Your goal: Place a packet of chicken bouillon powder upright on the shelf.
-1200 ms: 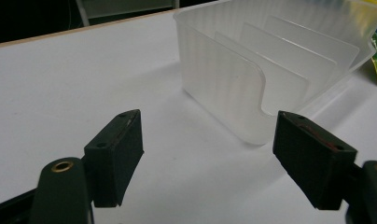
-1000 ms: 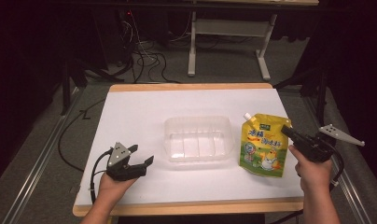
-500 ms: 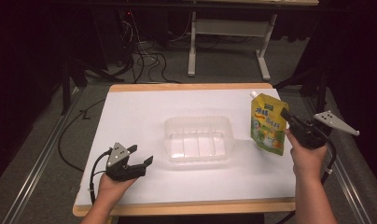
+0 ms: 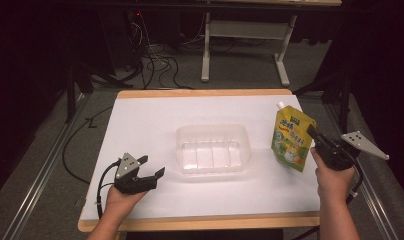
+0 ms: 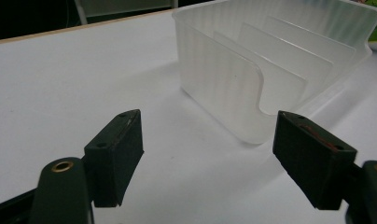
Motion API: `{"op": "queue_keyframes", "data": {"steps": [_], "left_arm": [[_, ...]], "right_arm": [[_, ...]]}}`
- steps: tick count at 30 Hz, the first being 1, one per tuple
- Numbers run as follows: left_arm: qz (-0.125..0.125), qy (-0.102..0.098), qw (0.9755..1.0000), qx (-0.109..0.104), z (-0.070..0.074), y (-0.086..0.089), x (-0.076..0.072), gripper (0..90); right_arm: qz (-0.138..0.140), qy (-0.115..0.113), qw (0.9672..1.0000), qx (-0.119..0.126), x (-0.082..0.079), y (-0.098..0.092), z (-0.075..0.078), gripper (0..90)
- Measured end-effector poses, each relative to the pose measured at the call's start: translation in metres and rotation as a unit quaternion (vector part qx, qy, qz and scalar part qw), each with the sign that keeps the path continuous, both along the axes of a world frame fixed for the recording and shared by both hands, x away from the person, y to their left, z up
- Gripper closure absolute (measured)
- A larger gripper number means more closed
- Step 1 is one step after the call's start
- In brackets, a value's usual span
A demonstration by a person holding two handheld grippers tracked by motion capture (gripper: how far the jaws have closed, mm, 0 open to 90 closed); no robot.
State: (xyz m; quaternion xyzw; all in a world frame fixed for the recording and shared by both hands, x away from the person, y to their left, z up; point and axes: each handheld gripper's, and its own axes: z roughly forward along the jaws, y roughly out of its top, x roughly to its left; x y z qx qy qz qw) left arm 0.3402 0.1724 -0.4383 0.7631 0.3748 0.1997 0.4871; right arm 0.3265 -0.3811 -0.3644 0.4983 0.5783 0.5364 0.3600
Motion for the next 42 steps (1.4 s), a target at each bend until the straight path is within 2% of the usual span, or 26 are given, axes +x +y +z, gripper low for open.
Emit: {"op": "queue_keyframes", "data": {"steps": [3,16,30,33,34,35,38,39,42], "left_arm": [[-0.001,-0.001,1.0,0.0,0.0,0.0,-0.001,24.8],[-0.005,-0.003,1.0,0.0,0.001,-0.002,-0.002,25.1],[-0.007,-0.004,1.0,0.001,0.001,-0.005,-0.002,25.1],[-0.007,-0.004,1.0,0.002,0.001,-0.005,-0.002,25.0],[-0.007,-0.004,1.0,0.002,0.001,-0.005,-0.002,25.1],[-0.007,-0.004,1.0,0.002,0.001,-0.004,-0.002,25.1],[-0.007,-0.005,1.0,0.001,0.001,-0.004,-0.002,25.3],[-0.01,-0.004,0.9999,0.004,0.0,-0.005,-0.001,25.3],[-0.01,-0.004,0.9999,0.004,0.0,-0.006,-0.001,25.3]], "right_arm": [[-0.001,0.001,1.0,0.002,-0.006,-0.002,-0.002,90.0],[-0.01,0.019,0.9996,-0.017,-0.041,-0.001,-0.014,90.0],[-0.014,0.029,0.999,-0.03,-0.047,-0.004,-0.024,87.9],[-0.011,0.033,0.9987,-0.038,-0.046,-0.001,-0.025,84.2],[-0.005,0.039,0.9984,-0.04,-0.045,0.0,-0.027,77.7],[-0.005,0.039,0.9984,-0.04,-0.045,0.0,-0.027,77.7],[0.006,0.054,0.9975,-0.045,-0.04,0.002,-0.033,64.3],[0.017,0.069,0.9965,-0.044,-0.035,0.002,-0.038,60.9],[0.02,0.082,0.9957,-0.039,-0.03,0.0,-0.044,61.7]]}}
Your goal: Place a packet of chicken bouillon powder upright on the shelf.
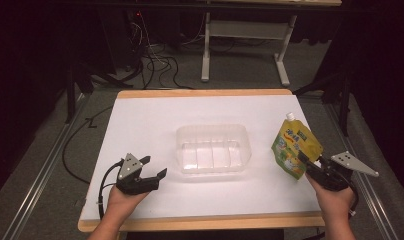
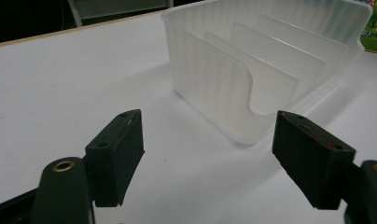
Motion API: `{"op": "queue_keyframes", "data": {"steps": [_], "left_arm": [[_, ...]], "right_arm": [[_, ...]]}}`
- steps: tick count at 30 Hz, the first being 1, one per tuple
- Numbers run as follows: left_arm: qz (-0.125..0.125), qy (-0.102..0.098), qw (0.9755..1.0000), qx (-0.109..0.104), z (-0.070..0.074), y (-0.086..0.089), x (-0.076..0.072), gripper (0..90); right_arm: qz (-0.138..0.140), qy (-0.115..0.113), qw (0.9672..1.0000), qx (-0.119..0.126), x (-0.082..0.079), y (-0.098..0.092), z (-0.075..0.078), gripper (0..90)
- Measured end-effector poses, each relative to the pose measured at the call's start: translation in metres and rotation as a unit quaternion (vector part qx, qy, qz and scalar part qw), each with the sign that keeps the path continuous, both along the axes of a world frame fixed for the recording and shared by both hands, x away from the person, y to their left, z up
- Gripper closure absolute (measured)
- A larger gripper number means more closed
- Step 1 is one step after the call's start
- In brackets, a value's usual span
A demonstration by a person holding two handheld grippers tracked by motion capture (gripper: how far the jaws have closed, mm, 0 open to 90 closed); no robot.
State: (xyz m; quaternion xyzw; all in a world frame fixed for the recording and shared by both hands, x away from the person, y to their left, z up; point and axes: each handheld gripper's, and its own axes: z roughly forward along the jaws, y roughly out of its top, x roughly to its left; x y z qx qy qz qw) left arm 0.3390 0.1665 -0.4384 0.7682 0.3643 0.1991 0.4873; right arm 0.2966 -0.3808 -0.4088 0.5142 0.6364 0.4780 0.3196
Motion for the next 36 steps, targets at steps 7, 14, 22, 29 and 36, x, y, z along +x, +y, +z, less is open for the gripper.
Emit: {"op": "queue_keyframes", "data": {"steps": [7,14,22,29,36], "left_arm": [[0.003,0.001,1.0,0.002,-0.001,0.004,-0.002,25.4],[0.005,0.004,1.0,0.001,-0.002,0.007,-0.004,26.0],[0.009,0.007,0.9999,-0.001,-0.002,0.011,-0.005,26.5],[0.004,0.009,1.0,0.001,-0.004,0.006,-0.003,27.0],[0.001,0.011,0.9999,-0.002,-0.005,0.003,-0.002,28.1]], "right_arm": [[0.011,0.02,0.9997,-0.007,0.01,-0.003,-0.012,78.0],[0.012,0.019,0.9997,-0.002,0.011,-0.003,-0.013,85.7],[-0.002,0.023,0.9994,0.028,0.014,-0.008,-0.013,87.7],[-0.002,0.012,0.9993,0.034,0.008,-0.007,-0.006,88.0],[-0.002,-0.001,0.9988,0.049,0.001,-0.007,0.003,88.0]]}}
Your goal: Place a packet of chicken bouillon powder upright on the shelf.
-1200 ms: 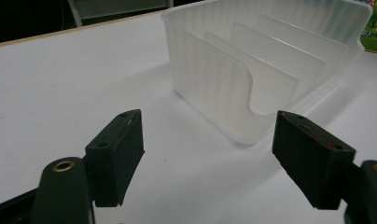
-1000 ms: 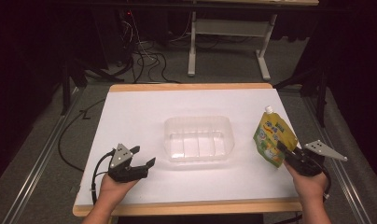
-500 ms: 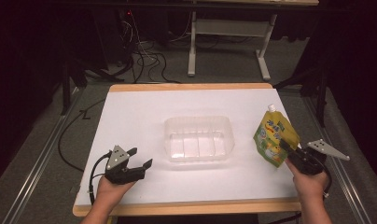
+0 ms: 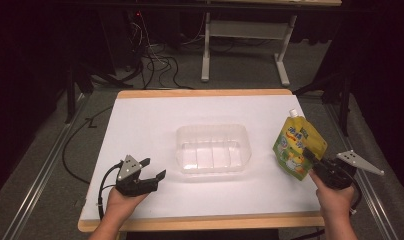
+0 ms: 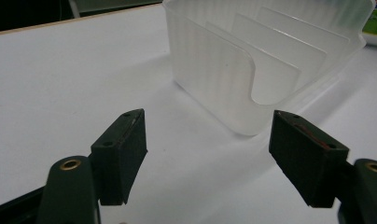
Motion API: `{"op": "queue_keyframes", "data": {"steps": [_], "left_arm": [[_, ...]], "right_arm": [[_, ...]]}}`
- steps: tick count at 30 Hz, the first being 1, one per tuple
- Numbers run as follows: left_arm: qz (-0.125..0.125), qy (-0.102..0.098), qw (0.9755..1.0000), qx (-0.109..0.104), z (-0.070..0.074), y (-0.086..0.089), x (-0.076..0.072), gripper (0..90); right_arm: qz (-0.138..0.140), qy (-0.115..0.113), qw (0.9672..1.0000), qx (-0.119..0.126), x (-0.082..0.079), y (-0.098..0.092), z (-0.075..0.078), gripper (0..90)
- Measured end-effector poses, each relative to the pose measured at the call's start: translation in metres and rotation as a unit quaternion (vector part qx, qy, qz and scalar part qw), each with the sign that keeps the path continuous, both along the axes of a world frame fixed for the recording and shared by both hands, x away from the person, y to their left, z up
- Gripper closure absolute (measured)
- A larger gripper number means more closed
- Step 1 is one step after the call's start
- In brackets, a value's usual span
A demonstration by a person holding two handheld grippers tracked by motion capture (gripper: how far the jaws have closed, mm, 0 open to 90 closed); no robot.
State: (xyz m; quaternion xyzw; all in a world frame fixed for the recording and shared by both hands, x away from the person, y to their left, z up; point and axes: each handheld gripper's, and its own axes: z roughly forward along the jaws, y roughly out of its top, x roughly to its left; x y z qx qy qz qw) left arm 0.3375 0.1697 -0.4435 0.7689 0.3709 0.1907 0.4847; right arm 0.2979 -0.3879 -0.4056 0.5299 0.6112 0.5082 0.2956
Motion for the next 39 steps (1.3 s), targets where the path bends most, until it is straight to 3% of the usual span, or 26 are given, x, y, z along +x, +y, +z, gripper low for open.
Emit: {"op": "queue_keyframes", "data": {"steps": [8,17,25,27,28,29,31,32,33,34,37,39], "left_arm": [[-0.002,0.004,1.0,0.002,-0.002,-0.001,0.003,28.4],[0.003,0.003,1.0,0.002,-0.003,0.0,0.003,29.7],[0.014,0.001,0.9999,-0.004,-0.005,-0.001,0.01,36.3],[0.016,0.006,0.9998,-0.013,-0.005,0.0,0.015,43.4],[0.021,0.009,0.9996,-0.018,-0.004,0.0,0.018,55.2],[0.03,0.014,0.9991,-0.026,-0.003,-0.001,0.021,60.9],[0.047,0.021,0.998,-0.038,-0.002,-0.002,0.026,65.1],[0.059,0.023,0.9975,-0.032,-0.003,-0.004,0.03,76.6],[0.068,0.019,0.9972,-0.025,-0.004,-0.008,0.035,76.6],[0.077,0.014,0.9968,-0.015,-0.004,-0.011,0.04,86.7],[0.099,0.012,0.995,-0.005,-0.009,-0.024,0.057,90.0],[0.1,0.008,0.9949,0.014,-0.015,-0.036,0.064,90.0]], "right_arm": [[0.004,-0.01,0.9998,-0.017,-0.004,0.009,0.007,88.7],[0.014,-0.031,0.9994,-0.005,-0.007,0.017,0.018,88.8],[0.017,-0.053,0.9983,0.015,-0.009,0.026,0.033,88.8],[0.022,-0.06,0.9979,0.011,-0.009,0.031,0.038,88.9],[0.026,-0.066,0.9974,0.007,-0.008,0.034,0.041,88.9],[0.029,-0.068,0.9973,0.006,-0.008,0.037,0.044,88.9],[0.029,-0.069,0.9972,0.007,-0.008,0.038,0.045,88.9],[0.028,-0.07,0.9971,0.011,-0.007,0.043,0.047,88.9],[0.028,-0.07,0.9971,0.011,-0.007,0.043,0.047,88.9],[0.03,-0.071,0.9969,0.013,-0.005,0.048,0.049,88.9],[0.032,-0.074,0.9967,0.015,-0.002,0.053,0.052,88.9],[0.036,-0.078,0.9961,0.017,0.001,0.059,0.056,88.9]]}}
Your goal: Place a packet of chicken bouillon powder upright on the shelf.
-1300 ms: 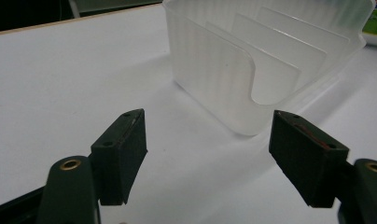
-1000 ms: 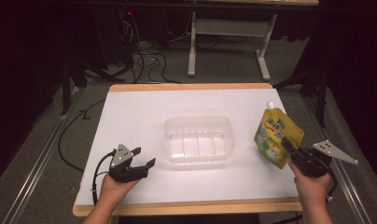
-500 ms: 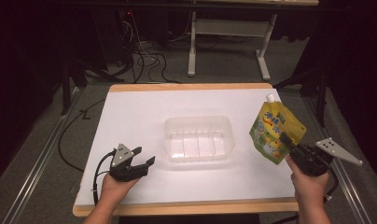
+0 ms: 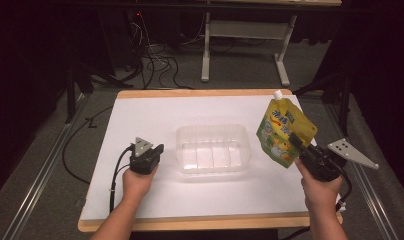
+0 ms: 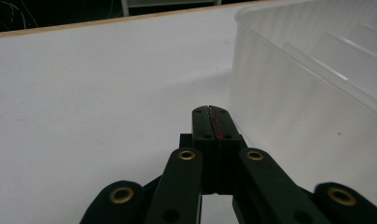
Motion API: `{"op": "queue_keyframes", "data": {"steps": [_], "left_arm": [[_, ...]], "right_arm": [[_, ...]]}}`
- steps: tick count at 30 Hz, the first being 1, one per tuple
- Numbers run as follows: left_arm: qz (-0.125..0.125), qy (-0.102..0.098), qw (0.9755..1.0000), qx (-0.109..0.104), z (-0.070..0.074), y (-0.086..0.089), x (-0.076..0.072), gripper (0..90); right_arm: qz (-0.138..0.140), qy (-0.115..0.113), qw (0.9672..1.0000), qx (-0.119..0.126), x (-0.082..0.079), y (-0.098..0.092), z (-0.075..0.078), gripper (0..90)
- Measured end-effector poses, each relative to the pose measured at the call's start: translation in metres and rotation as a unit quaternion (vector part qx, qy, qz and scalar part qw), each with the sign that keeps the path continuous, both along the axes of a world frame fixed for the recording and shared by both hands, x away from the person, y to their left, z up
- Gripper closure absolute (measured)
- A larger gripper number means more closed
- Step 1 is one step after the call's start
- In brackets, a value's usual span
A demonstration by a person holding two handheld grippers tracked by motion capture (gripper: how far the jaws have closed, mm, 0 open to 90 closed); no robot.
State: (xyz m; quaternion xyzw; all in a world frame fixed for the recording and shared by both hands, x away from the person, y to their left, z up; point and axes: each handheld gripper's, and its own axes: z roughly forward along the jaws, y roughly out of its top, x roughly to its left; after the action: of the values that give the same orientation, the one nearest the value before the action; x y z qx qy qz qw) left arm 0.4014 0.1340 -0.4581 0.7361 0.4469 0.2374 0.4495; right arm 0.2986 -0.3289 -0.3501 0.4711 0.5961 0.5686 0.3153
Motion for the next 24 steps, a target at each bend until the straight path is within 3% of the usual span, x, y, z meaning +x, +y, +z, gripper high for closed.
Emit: {"op": "queue_keyframes", "data": {"steps": [3,8,16,24], "left_arm": [[-0.01,0.011,0.9998,0.009,-0.005,-0.015,0.006,90.0],[-0.028,0.002,0.9995,0.013,-0.008,-0.028,0.006,90.0],[-0.041,0.001,0.9991,0.01,-0.011,-0.036,0.007,90.0],[-0.057,0.0,0.9984,-0.003,-0.009,-0.066,0.003,90.0]], "right_arm": [[0.008,-0.006,0.9999,0.008,0.004,0.009,0.006,88.9],[0.023,-0.011,0.9995,0.016,0.011,0.029,0.016,88.9],[0.02,-0.004,0.9998,0.009,0.025,0.06,0.011,88.9],[-0.001,-0.006,1.0,-0.002,0.028,0.062,0.009,89.0]]}}
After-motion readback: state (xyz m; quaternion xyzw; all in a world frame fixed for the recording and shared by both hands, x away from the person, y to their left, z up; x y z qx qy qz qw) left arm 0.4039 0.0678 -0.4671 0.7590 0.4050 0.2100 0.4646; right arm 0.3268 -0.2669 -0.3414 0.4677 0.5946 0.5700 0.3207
